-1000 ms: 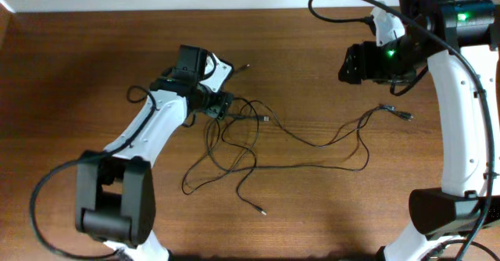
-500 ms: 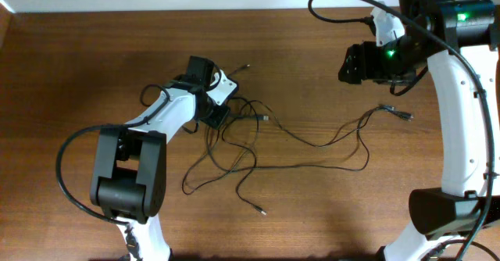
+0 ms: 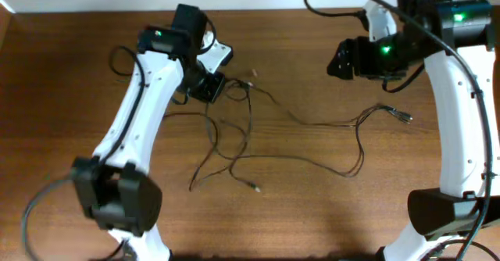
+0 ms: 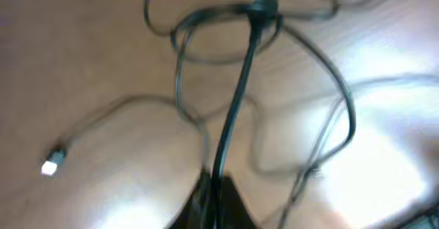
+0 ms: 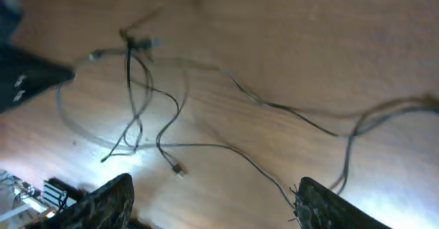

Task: Untangle cables

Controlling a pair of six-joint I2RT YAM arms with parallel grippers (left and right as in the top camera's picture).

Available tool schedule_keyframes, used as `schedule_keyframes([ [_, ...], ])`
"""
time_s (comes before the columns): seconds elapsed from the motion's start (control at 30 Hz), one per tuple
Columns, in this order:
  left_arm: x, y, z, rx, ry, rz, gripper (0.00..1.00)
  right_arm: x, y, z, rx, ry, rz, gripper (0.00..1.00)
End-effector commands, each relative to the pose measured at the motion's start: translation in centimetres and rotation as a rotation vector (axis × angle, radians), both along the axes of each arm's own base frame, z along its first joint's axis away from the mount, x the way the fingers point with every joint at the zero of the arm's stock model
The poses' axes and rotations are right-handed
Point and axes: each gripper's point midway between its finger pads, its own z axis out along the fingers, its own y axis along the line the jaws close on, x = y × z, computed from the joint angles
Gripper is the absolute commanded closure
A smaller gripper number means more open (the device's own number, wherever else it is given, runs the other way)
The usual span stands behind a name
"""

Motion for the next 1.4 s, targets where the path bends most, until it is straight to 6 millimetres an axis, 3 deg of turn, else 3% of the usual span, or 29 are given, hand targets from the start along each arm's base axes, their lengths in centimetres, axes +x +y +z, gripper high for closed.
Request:
schedule_keyframes([
  [0.0, -2.6, -1.9, 4.2, -0.073, -0.016, -0.109, 1.00, -0.5, 2.0, 0.4, 0.036, -0.001, 0.041, 0.24],
  [0.03, -2.4, -2.2, 6.2, -0.101, -0.070, -0.112, 1.00, -0.6, 2.2, 0.5, 0.054, 0.001, 0.047, 0.24],
  [0.13, -1.1, -2.0, 15.7, -0.171, -0.361, -0.106, 1.00, -1.4, 5.1, 1.7, 0.178, 0.005, 0.123, 0.24],
  [0.23, -1.2, -2.0, 21.1, -0.253, -0.494, -0.026, 1.00, -1.4, 8.3, 2.1, 0.194, -0.031, 0.173, 0.25],
  [0.27, -0.8, -1.4, 22.3, -0.273, -0.534, 0.016, 1.00, -1.1, 8.5, 2.2, 0.202, -0.030, 0.159, 0.25],
  [0.33, 0.6, 1.3, 28.3, -0.374, -0.722, 0.190, 1.00, -0.9, 8.7, 2.4, 0.212, -0.037, 0.152, 0.25],
  [0.37, 0.3, 2.1, 32.5, -0.435, -0.860, 0.226, 1.00, -0.9, 8.9, 2.3, 0.212, -0.034, 0.157, 0.24],
  [0.43, -1.4, 2.4, 39.3, -0.509, -1.096, 0.202, 1.00, -0.8, 8.9, 2.1, 0.211, -0.029, 0.156, 0.24],
  [0.53, -3.8, 5.1, 45.5, -0.513, -1.343, 0.308, 1.00, -1.2, 9.6, 2.0, 0.203, -0.047, 0.210, 0.24],
  [0.63, -8.3, 6.1, 50.9, -0.602, -1.529, 0.317, 1.00, -1.3, 11.6, 1.5, 0.203, -0.049, 0.254, 0.24],
  [0.7, -9.5, 6.9, 51.9, -0.603, -1.574, 0.356, 1.00, -1.7, 13.4, 0.0, 0.208, 0.013, 0.261, 0.23],
  [0.73, -9.4, 7.1, 51.7, -0.594, -1.567, 0.368, 1.00, -1.8, 14.1, -0.3, 0.212, 0.021, 0.271, 0.18],
  [0.8, -7.5, 6.9, 49.8, -0.563, -1.495, 0.381, 1.00, -2.2, 16.9, -0.4, 0.245, 0.049, 0.250, 0.12],
  [0.93, -6.6, 6.8, 49.0, -0.553, -1.470, 0.384, 1.00, -1.4, 19.2, -3.6, 0.281, 0.175, 0.213, 0.12],
  [1.1, -6.5, 6.8, 48.4, -0.544, -1.446, 0.387, 1.00, -0.8, 24.5, -9.2, 0.377, 0.352, 0.222, 0.13],
  [1.2, -6.3, 6.8, 47.8, -0.533, -1.423, 0.391, 1.00, -1.3, 27.4, -13.3, 0.377, 0.431, 0.239, 0.25],
  [1.23, -6.3, 6.7, 47.6, -0.530, -1.412, 0.391, 1.00, -1.0, 27.7, -16.3, 0.295, 0.420, 0.218, 0.26],
  [1.3, -6.3, 6.7, 47.4, -0.527, -1.406, 0.392, 1.00, 0.3, 27.1, -19.4, 0.192, 0.372, 0.178, 0.31],
  [1.33, -6.2, 6.7, 47.3, -0.525, -1.404, 0.393, 1.00, 1.0, 26.9, -20.5, 0.163, 0.353, 0.163, 0.51],
  [1.37, -6.2, 6.8, 47.3, -0.523, -1.404, 0.397, 1.00, 1.1, 26.9, -20.7, 0.158, 0.336, 0.184, 0.62],
])
